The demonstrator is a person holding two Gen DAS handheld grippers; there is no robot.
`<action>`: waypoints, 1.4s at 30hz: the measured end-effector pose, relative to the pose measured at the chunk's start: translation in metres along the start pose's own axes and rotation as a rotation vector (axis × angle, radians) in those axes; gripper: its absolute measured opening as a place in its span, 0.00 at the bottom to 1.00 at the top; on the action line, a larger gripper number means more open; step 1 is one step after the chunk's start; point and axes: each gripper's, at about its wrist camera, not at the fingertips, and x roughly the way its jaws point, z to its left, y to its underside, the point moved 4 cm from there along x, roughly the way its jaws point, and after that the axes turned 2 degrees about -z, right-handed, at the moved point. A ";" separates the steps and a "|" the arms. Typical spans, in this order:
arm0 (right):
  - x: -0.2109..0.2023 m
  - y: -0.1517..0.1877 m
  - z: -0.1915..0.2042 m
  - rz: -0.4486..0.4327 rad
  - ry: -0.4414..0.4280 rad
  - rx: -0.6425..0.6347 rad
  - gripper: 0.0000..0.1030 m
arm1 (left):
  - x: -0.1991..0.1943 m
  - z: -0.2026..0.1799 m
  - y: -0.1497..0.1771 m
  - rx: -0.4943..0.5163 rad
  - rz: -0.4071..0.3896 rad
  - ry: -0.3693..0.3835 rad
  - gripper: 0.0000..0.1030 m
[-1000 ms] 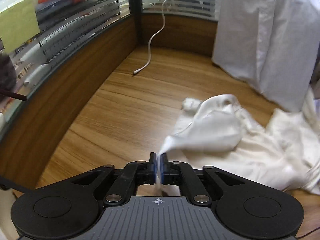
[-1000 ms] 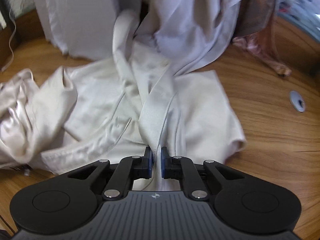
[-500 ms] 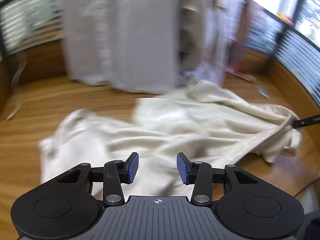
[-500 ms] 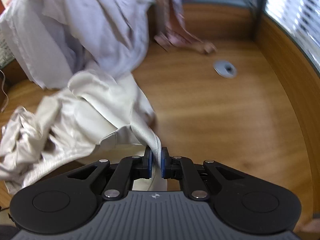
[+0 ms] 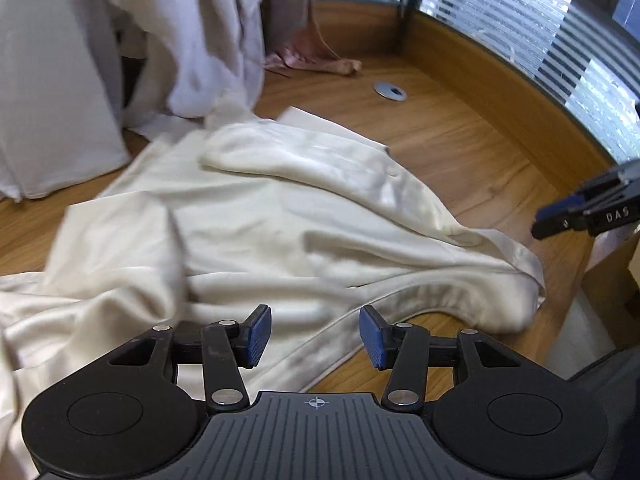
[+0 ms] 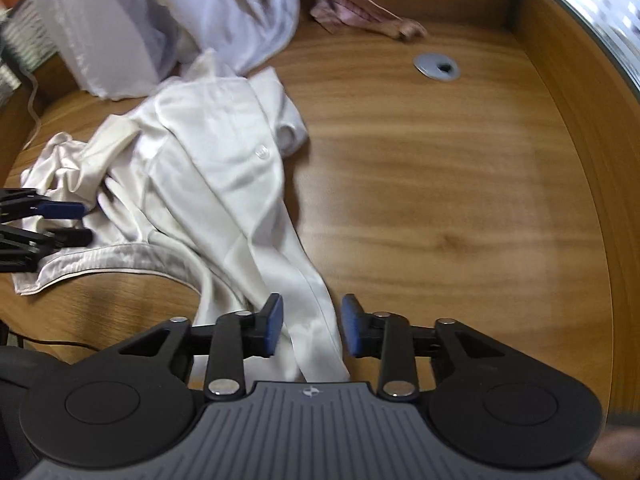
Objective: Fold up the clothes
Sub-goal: 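Pinch the shirt hem with the right gripper and smooth it flat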
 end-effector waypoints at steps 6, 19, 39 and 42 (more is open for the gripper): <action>0.034 -0.041 0.016 -0.021 -0.071 -0.117 0.52 | 0.003 -0.014 -0.006 0.003 0.007 -0.009 0.52; 0.097 -0.088 0.023 -0.004 -0.119 -0.163 0.01 | 0.003 -0.020 -0.014 -0.046 0.000 -0.099 0.56; 0.038 -0.109 -0.095 -0.218 0.156 0.044 0.35 | 0.049 -0.035 -0.042 0.109 0.069 -0.125 0.56; 0.034 -0.099 -0.077 -0.213 0.049 0.013 0.37 | 0.055 -0.037 -0.043 0.138 0.079 -0.106 0.56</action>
